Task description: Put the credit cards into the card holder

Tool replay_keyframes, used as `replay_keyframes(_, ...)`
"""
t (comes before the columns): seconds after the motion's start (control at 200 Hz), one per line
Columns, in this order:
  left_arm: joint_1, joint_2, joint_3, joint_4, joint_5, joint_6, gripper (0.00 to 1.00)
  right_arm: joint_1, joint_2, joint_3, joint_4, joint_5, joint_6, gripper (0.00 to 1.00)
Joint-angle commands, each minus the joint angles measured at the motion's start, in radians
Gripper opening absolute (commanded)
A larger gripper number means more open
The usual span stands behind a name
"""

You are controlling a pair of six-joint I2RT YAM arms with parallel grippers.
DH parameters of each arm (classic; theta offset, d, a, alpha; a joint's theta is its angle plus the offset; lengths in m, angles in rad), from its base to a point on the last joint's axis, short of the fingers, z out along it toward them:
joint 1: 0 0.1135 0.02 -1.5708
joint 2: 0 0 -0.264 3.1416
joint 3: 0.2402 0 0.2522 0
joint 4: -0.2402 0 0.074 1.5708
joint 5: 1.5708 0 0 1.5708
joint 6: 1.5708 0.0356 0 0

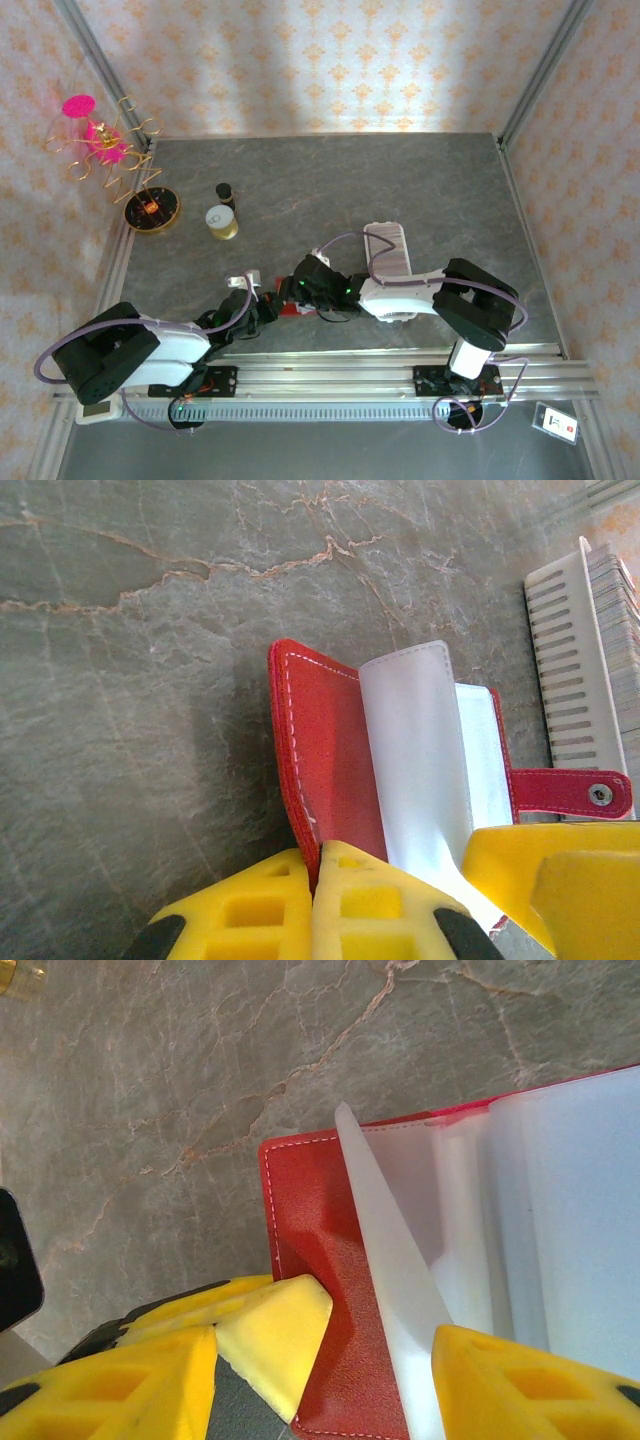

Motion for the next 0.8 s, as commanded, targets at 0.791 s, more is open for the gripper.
replay_keyframes(0.791,-0.008,-0.482,-0.047,-0.446,-0.231,-0.022,0.18,0.007,0.039,-0.049,0.174,-0.057,0.079,0.57)
